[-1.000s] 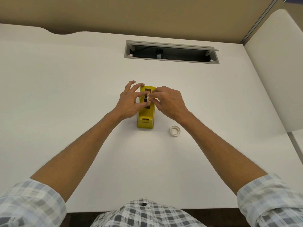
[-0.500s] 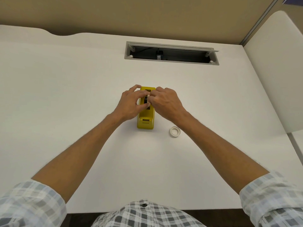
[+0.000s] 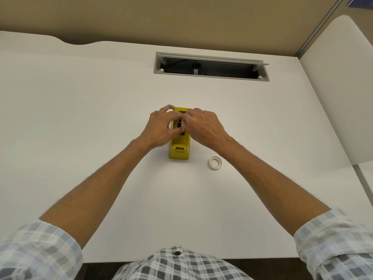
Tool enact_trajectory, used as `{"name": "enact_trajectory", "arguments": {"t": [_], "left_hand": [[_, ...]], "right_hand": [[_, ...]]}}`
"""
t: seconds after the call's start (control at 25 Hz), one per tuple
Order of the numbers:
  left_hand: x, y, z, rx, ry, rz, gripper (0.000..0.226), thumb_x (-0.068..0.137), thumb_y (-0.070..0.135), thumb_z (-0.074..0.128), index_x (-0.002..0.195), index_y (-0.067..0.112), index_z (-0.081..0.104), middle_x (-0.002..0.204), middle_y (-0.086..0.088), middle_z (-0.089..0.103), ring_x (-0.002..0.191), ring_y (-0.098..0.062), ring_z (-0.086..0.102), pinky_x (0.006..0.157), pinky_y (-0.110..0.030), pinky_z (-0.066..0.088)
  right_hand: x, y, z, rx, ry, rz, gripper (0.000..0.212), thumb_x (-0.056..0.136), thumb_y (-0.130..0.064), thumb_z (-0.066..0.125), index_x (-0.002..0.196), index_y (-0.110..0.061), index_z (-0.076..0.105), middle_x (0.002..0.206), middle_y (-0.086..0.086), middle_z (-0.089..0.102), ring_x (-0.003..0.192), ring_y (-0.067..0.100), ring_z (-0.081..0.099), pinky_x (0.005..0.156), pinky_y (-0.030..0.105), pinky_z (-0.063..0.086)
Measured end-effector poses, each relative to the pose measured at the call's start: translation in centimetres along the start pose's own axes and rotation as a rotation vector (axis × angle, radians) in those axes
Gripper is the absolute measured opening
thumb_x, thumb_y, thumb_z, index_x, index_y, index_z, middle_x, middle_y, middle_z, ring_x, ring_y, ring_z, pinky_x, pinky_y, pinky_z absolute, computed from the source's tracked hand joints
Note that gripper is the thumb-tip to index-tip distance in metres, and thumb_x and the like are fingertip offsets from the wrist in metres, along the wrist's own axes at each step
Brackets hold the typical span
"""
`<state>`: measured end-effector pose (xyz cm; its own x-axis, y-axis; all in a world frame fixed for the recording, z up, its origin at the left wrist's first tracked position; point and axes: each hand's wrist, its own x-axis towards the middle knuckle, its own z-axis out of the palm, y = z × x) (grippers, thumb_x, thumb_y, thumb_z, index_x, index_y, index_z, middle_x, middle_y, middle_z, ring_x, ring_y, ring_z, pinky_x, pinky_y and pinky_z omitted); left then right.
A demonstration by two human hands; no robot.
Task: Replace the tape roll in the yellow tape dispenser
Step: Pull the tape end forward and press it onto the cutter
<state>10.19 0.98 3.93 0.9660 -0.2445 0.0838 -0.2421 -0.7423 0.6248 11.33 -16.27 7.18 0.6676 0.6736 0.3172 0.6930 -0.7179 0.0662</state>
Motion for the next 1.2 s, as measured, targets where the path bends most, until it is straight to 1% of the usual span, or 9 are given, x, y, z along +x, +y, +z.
{"name": "enact_trajectory", "arguments": {"t": [0.08, 0.16, 0.32, 0.44, 0.6, 0.76, 0.84, 0.96, 1.2], "left_hand": [[0.0, 0.2, 0.0, 0.010, 0.001, 0.006, 0.035, 0.089, 0.032, 0.061, 0.124, 0.028, 0.062, 0.132, 0.011, 0.061, 0.139, -0.016, 0.032, 0.110, -0.049, 0.024], [-0.1, 0.2, -0.1, 0.015, 0.005, 0.010, 0.036, 0.089, 0.033, 0.061, 0.125, 0.028, 0.062, 0.133, 0.011, 0.061, 0.139, -0.016, 0.033, 0.110, -0.049, 0.024], [0.0, -0.2, 0.0, 0.010, 0.009, 0.019, 0.037, 0.088, 0.037, 0.059, 0.124, 0.029, 0.062, 0.131, 0.011, 0.062, 0.138, -0.016, 0.034, 0.109, -0.049, 0.026], [0.1, -0.5, 0.1, 0.012, 0.005, 0.010, 0.042, 0.086, 0.042, 0.057, 0.125, 0.027, 0.062, 0.132, 0.011, 0.061, 0.138, -0.015, 0.033, 0.109, -0.047, 0.026], [0.2, -0.7, 0.3, 0.029, 0.001, 0.009, 0.043, 0.087, 0.043, 0.058, 0.127, 0.027, 0.061, 0.134, 0.012, 0.060, 0.139, -0.013, 0.032, 0.110, -0.047, 0.025], [0.2, -0.8, 0.4, 0.032, 0.000, 0.000, 0.041, 0.089, 0.044, 0.057, 0.127, 0.028, 0.061, 0.134, 0.012, 0.060, 0.138, -0.014, 0.033, 0.110, -0.047, 0.026], [0.2, -0.7, 0.4, 0.030, 0.001, 0.002, 0.040, 0.089, 0.044, 0.056, 0.125, 0.029, 0.062, 0.132, 0.012, 0.061, 0.138, -0.014, 0.034, 0.110, -0.049, 0.028], [0.2, -0.5, 0.3, 0.022, 0.002, 0.007, 0.037, 0.089, 0.042, 0.056, 0.124, 0.029, 0.062, 0.131, 0.013, 0.061, 0.138, -0.014, 0.033, 0.109, -0.048, 0.026], [0.0, 0.1, 0.1, 0.019, 0.001, -0.003, 0.037, 0.091, 0.039, 0.057, 0.127, 0.029, 0.060, 0.134, 0.012, 0.059, 0.139, -0.014, 0.032, 0.110, -0.047, 0.022]], "right_hand": [[0.3, 0.0, 0.0, 0.010, -0.086, 0.040, 0.011, 0.091, -0.019, 0.066, 0.091, -0.008, 0.066, 0.081, 0.006, 0.066, 0.072, 0.024, 0.063, 0.049, 0.027, 0.035], [0.5, -0.1, -0.2, 0.019, -0.141, 0.074, 0.016, 0.096, -0.023, 0.056, 0.097, -0.009, 0.065, 0.087, 0.005, 0.066, 0.079, 0.022, 0.062, 0.054, 0.029, 0.036], [0.0, 0.0, -0.4, -0.005, -0.035, 0.054, 0.013, 0.091, -0.021, 0.063, 0.085, -0.012, 0.069, 0.075, 0.002, 0.067, 0.068, 0.022, 0.063, 0.049, 0.026, 0.035], [-0.3, 0.4, 0.1, -0.003, -0.029, 0.036, 0.013, 0.089, -0.020, 0.065, 0.080, -0.015, 0.070, 0.071, 0.000, 0.067, 0.069, 0.023, 0.064, 0.050, 0.028, 0.042], [-0.3, 0.5, 0.6, -0.006, -0.005, 0.029, 0.014, 0.085, -0.014, 0.068, 0.071, -0.016, 0.069, 0.066, -0.001, 0.066, 0.067, 0.023, 0.064, 0.048, 0.029, 0.044], [-0.4, 0.6, 0.7, 0.028, 0.026, 0.018, 0.011, 0.083, -0.009, 0.068, 0.074, -0.014, 0.068, 0.067, 0.001, 0.067, 0.066, 0.025, 0.064, 0.048, 0.031, 0.050], [-0.4, 0.5, 0.5, 0.044, 0.060, 0.016, 0.011, 0.079, -0.006, 0.073, 0.074, -0.013, 0.066, 0.064, 0.002, 0.065, 0.061, 0.025, 0.063, 0.045, 0.028, 0.046], [-0.5, 0.2, 0.6, 0.019, 0.095, 0.009, 0.013, 0.076, -0.007, 0.077, 0.073, -0.012, 0.065, 0.062, 0.002, 0.063, 0.057, 0.024, 0.061, 0.044, 0.025, 0.036], [-0.7, 0.5, 1.3, 0.007, 0.049, 0.030, 0.006, 0.084, -0.010, 0.071, 0.084, -0.010, 0.065, 0.074, 0.004, 0.064, 0.062, 0.023, 0.062, 0.044, 0.027, 0.036]]}}
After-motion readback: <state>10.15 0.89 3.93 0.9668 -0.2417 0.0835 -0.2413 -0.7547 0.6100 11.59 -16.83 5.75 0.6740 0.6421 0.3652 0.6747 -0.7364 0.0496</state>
